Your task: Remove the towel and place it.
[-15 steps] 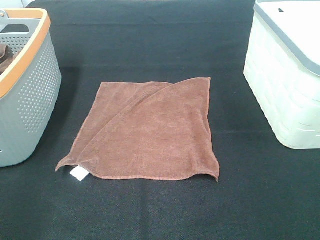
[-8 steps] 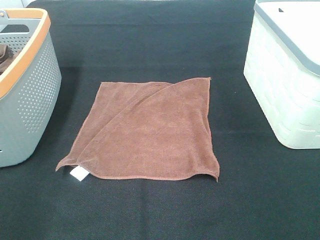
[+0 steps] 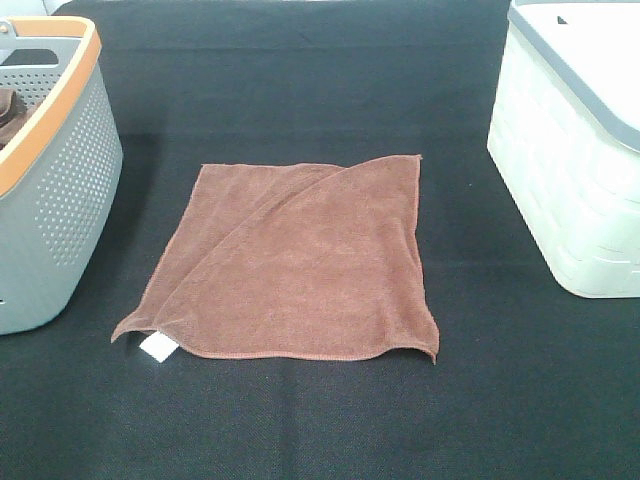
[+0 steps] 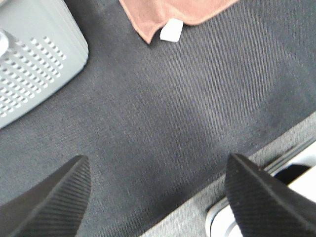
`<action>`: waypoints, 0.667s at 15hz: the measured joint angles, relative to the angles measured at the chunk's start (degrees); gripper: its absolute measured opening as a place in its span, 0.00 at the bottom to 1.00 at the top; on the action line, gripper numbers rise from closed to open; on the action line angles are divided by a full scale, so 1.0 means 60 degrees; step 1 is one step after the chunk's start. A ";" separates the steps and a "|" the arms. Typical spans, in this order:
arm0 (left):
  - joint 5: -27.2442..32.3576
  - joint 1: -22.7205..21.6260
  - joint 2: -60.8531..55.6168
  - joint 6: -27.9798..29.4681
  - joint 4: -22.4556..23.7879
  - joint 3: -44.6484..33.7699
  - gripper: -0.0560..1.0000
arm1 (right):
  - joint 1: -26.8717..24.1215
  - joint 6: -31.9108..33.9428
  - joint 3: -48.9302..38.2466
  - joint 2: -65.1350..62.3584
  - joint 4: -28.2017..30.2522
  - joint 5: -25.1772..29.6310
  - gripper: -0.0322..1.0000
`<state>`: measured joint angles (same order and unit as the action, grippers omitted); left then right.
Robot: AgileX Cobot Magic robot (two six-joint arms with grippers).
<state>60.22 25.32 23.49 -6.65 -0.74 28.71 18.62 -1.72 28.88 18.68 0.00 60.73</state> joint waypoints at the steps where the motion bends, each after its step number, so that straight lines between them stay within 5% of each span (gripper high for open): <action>1: -0.0010 -0.0353 -0.0210 0.0000 0.0000 0.0000 0.74 | 0.0000 0.0000 0.0000 0.0000 0.0000 0.0000 0.79; 4: -0.0029 -0.2702 -0.1241 0.0000 0.0000 0.0000 0.74 | -0.0296 0.0000 0.0000 0.0000 -0.0153 0.0000 0.79; 5: -0.0029 -0.2702 -0.1241 0.0000 0.0000 0.0000 0.74 | -0.0296 0.0000 0.0000 0.0000 -0.0153 0.0000 0.79; 8: -0.0029 -0.4488 -0.2559 0.0000 0.0010 0.0000 0.74 | -0.2053 0.0000 0.0000 -0.0506 -0.0181 0.0000 0.79; 10: -0.0029 -0.4918 -0.3361 0.0000 0.0010 0.0000 0.74 | -0.2874 0.0010 0.0000 -0.1404 -0.0181 0.0000 0.79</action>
<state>60.05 -4.18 3.32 -6.65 -0.69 28.71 1.38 -1.66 28.88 10.26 -1.09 60.73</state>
